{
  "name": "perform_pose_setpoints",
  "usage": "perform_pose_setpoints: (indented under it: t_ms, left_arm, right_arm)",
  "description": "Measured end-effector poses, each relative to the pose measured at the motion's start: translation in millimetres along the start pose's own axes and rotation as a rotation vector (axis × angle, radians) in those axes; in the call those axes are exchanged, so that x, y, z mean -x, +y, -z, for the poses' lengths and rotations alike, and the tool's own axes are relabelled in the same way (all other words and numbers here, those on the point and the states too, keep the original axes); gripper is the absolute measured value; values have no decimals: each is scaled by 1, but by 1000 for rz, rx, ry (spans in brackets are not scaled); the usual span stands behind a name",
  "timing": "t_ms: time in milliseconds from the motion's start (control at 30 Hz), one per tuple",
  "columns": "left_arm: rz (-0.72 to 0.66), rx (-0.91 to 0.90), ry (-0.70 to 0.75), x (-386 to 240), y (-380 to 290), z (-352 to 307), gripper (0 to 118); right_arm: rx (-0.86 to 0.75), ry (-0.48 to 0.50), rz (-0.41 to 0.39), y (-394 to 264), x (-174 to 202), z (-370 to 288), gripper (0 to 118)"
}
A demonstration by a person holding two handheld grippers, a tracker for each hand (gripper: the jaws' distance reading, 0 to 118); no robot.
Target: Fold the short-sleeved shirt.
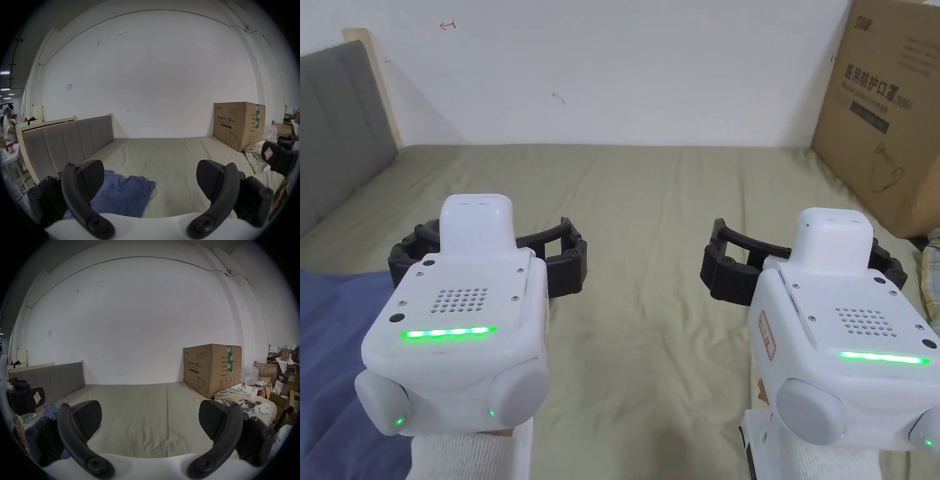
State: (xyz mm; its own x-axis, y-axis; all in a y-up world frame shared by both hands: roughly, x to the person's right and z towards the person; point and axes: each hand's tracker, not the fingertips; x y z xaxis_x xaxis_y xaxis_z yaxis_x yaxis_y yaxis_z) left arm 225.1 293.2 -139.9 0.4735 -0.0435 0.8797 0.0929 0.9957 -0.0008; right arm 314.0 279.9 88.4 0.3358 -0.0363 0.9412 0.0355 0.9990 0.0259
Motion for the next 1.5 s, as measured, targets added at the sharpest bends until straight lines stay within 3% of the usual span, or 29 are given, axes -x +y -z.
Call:
perform_pose_setpoints:
  t_ms: [667,1500]
  left_arm:
    - [14,-4,-2,-2,1,-3,115]
    - [36,-3,19,-4,-2,-4,115]
  right_arm:
    - [-2,14,-44,-1,6,-3,118]
    - [26,-2,-27,-3,1,-1,118]
